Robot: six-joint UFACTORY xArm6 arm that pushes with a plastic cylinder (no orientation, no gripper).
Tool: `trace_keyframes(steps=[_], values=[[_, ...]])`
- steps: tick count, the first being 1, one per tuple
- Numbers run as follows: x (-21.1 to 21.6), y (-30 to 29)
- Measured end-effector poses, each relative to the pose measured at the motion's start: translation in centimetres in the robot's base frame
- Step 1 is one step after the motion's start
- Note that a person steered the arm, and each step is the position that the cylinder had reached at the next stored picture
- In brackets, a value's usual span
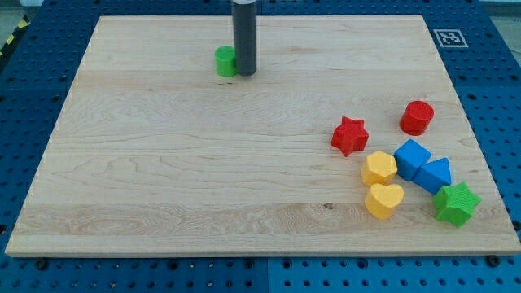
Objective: Move the green circle towards the top left of the board
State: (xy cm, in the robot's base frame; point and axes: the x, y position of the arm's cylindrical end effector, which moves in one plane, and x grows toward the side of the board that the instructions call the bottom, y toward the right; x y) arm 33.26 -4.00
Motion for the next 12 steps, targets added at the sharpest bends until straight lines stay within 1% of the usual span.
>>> trace_keyframes(steps=[2, 5, 7, 9, 11, 12], values=[[-0.9, -5.1], [-5.2, -8.5], [-7.5, -8.9], [-11.5, -8.6], [-14.0, -8.4], [-14.1, -8.4]])
